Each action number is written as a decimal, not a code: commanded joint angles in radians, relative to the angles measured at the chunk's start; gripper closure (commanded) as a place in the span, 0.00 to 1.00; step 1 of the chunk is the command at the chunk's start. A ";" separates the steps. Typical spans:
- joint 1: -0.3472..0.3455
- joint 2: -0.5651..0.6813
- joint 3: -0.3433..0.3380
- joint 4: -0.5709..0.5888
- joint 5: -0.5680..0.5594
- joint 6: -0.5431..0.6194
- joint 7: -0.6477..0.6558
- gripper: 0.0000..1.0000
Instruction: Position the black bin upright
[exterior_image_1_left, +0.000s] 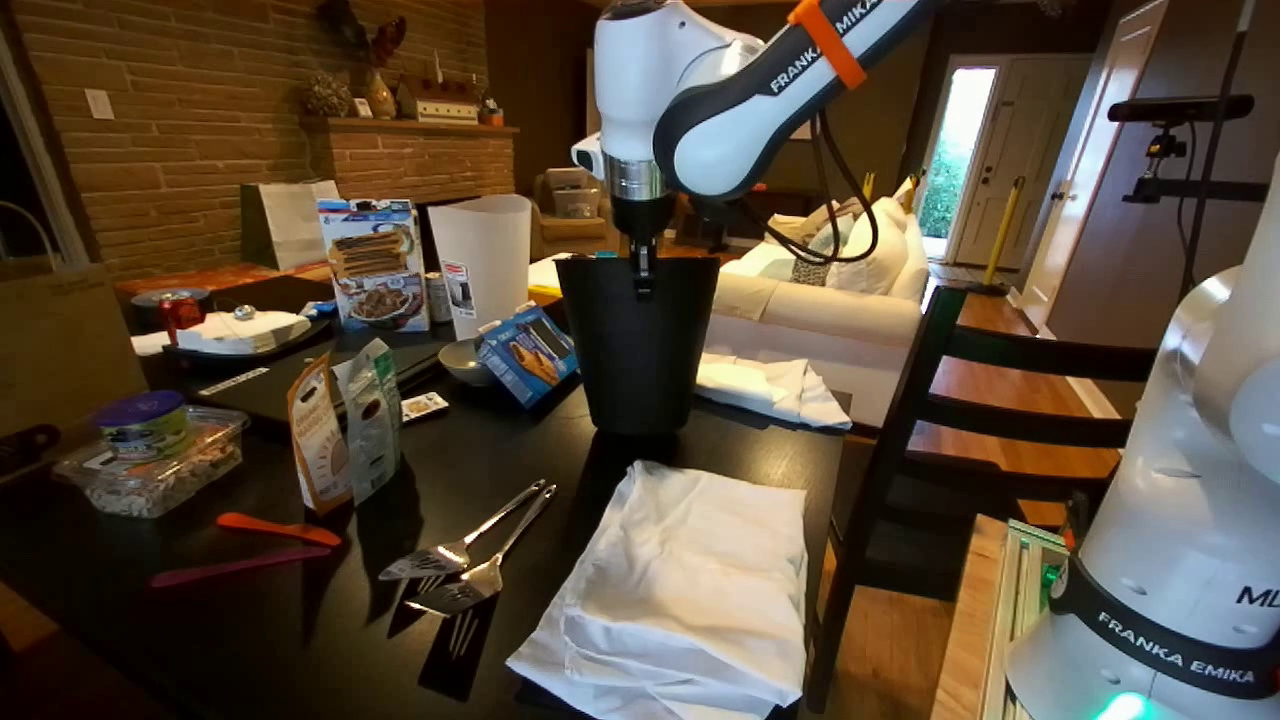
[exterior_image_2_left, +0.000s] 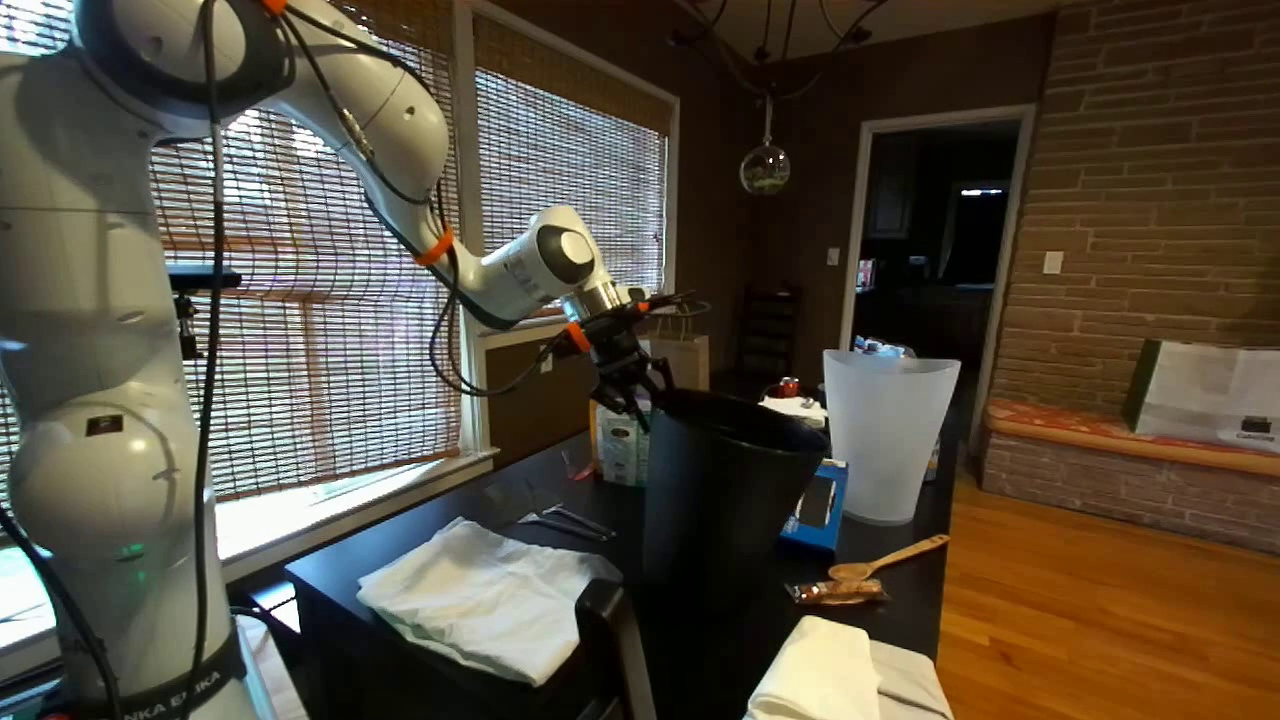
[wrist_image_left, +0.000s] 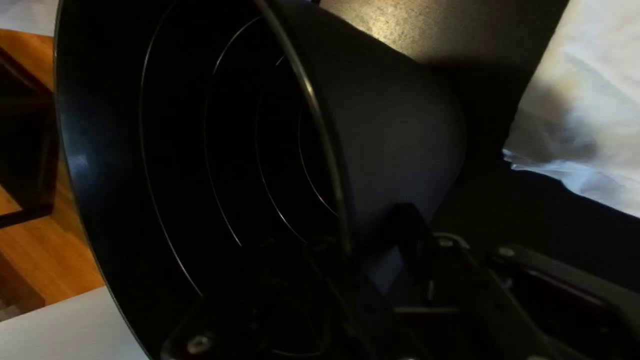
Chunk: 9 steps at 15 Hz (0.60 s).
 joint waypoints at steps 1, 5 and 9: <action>0.010 0.010 0.007 0.024 -0.134 -0.025 0.026 0.96; 0.016 0.017 0.006 0.014 -0.221 -0.016 0.059 0.96; 0.020 0.023 0.007 0.003 -0.271 -0.006 0.115 0.96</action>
